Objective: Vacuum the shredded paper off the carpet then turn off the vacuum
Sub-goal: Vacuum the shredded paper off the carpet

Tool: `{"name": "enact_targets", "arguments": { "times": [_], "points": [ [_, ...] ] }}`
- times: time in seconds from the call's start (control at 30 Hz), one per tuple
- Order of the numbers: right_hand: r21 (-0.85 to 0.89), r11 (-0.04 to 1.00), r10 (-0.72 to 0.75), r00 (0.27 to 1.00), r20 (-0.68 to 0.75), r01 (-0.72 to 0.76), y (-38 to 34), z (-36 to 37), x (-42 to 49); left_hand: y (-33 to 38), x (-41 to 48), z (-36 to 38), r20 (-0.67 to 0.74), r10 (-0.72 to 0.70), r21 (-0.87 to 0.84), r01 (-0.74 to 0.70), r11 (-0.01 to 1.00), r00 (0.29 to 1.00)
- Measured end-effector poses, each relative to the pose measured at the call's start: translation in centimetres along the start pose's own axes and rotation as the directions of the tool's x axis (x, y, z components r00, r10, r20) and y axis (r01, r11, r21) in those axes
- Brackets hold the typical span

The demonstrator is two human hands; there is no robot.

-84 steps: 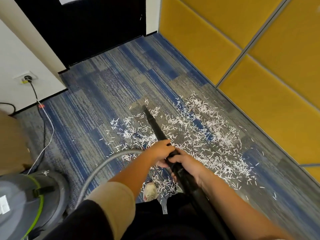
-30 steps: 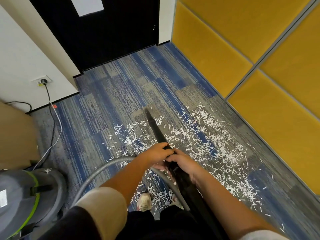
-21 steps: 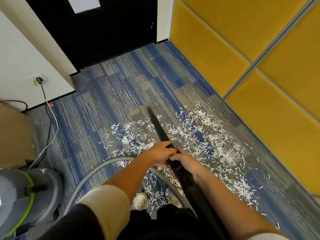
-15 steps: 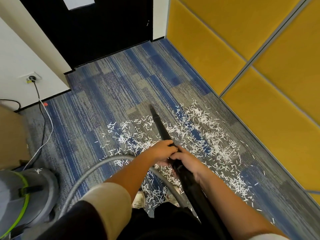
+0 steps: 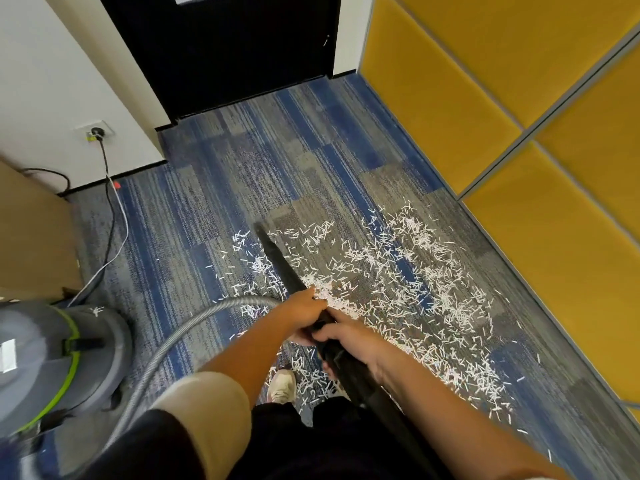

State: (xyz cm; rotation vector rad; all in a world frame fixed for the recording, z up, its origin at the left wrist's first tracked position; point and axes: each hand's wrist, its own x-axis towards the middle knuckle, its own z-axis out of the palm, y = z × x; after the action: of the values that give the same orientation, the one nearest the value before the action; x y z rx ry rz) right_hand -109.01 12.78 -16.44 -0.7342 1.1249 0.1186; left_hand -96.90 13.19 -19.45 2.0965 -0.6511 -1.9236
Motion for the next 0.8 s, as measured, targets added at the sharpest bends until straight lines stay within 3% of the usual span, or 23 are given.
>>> {"name": "enact_targets", "arguments": {
  "times": [0.4, 0.8],
  "points": [
    [-0.112, 0.994, 0.005, 0.999, 0.047, 0.0, 1.2, 3.4, -0.4, -3.5, -0.6, -2.0, 0.062, -0.111, -0.027, 0.113, 0.993, 0.992],
    [-0.03, 0.998, 0.05, 0.995, 0.09, -0.047, 2.7, 5.9, -1.3, -6.2, -1.5, -3.3, 0.182, -0.197, -0.022, 0.204, 0.979, 0.963]
  ]
}}
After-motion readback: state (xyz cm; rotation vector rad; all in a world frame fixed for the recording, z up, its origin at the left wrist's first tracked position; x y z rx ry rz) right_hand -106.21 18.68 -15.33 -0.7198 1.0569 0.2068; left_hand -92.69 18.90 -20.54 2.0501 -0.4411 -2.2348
